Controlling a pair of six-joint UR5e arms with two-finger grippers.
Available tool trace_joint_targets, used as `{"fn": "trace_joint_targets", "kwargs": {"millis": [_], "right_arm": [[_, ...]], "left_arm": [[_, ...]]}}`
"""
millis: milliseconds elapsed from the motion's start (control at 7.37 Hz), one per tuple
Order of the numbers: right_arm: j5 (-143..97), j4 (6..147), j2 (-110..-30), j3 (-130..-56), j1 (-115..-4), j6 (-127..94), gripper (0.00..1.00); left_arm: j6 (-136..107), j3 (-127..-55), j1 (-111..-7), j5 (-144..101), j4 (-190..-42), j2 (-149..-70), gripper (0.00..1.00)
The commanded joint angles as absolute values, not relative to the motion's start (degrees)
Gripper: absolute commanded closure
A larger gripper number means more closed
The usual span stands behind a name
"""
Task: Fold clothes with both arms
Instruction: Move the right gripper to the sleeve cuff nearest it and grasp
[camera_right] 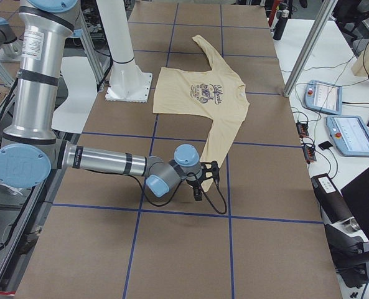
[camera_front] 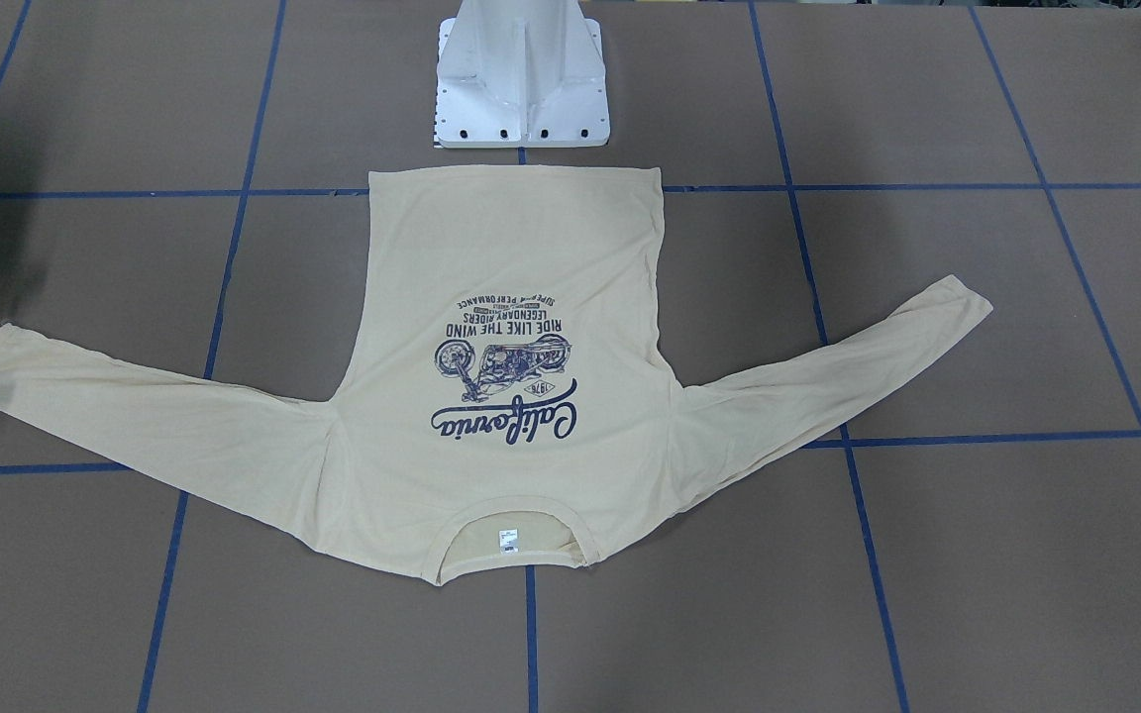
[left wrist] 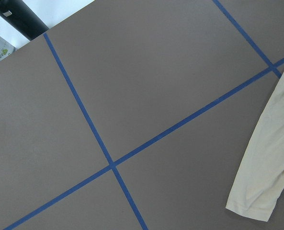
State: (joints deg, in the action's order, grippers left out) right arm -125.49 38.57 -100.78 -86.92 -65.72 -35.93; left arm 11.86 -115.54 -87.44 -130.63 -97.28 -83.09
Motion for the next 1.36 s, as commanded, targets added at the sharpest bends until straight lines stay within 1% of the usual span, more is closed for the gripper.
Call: {"fn": "trace_joint_targets", "kwargs": {"millis": [0,136,272,407,679,815,1222], "right_arm": [[-123.67,36.56,-99.50,-85.17,-64.60,-36.83,0.43],[-123.66,36.56,-97.40,-83.08,-64.43,-36.83,0.46],[-123.66,36.48,-96.16,-81.23,-64.34,-36.74,0.46],[-123.66,36.47,-95.98,-80.69,-64.25,-36.74,0.47],[-123.75,36.47,-95.98,-80.60,-63.46,-36.83,0.51],[-123.75,36.47,-95.98,-80.60,-62.94,-36.91,0.51],[-123.66,36.47,-95.98,-80.51,-62.58,-36.91,0.58]], "left_arm": [[11.95,-114.62,-87.45,-130.69,-97.29,-83.06,0.00],[11.95,-114.61,-87.45,-130.69,-97.29,-83.06,0.00],[11.87,-114.61,-87.45,-130.69,-97.29,-83.06,0.00],[11.87,-114.61,-87.45,-130.69,-97.29,-83.06,0.00],[11.87,-114.61,-87.45,-130.69,-97.29,-83.06,0.00],[11.87,-114.61,-87.45,-130.69,-97.29,-83.14,0.00],[11.87,-114.52,-87.45,-130.69,-97.29,-83.06,0.00]]}}
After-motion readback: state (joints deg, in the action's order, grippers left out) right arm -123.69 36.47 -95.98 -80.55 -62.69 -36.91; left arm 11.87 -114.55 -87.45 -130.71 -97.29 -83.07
